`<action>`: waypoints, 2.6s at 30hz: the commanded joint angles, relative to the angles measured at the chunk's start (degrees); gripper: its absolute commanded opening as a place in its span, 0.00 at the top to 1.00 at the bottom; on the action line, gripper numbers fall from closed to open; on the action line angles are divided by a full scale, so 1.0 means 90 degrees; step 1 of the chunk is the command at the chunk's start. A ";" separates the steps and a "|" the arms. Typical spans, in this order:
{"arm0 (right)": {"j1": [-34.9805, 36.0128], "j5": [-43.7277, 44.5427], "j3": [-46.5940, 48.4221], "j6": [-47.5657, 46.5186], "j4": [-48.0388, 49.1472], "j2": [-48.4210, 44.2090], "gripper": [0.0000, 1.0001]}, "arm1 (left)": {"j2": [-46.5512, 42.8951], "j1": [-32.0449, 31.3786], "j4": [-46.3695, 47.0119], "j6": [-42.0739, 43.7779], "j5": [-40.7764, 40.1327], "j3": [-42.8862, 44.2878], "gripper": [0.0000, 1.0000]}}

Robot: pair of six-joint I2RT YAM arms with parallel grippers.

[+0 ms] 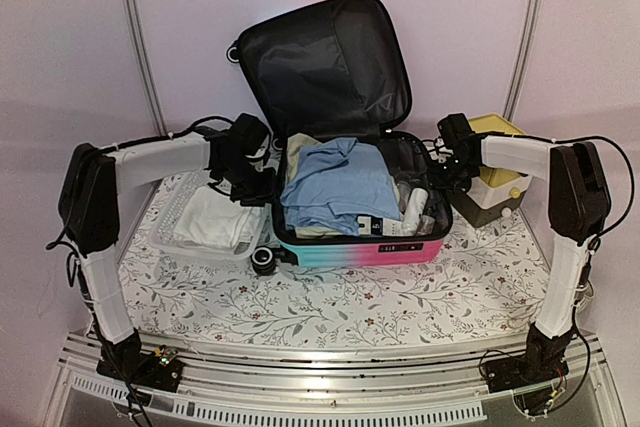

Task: Open, take out, and arrange the luggage
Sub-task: Adjust the opened luggage at the center of the board.

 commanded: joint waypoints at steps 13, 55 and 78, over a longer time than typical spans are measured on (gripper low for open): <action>-0.0221 0.0310 0.0038 0.0115 0.0438 0.0199 0.98 | -0.0120 -0.0448 0.0293 0.0024 0.0028 0.0242 0.59; -0.0229 0.0283 -0.0068 0.0123 0.0486 0.0214 0.97 | -0.0501 -0.0596 0.0398 -0.0493 -0.0360 -0.0403 0.50; -0.0384 0.0292 -0.0101 0.0143 0.0503 0.0101 0.98 | 0.0640 -0.0596 0.0313 -0.0217 -0.0909 0.0208 1.00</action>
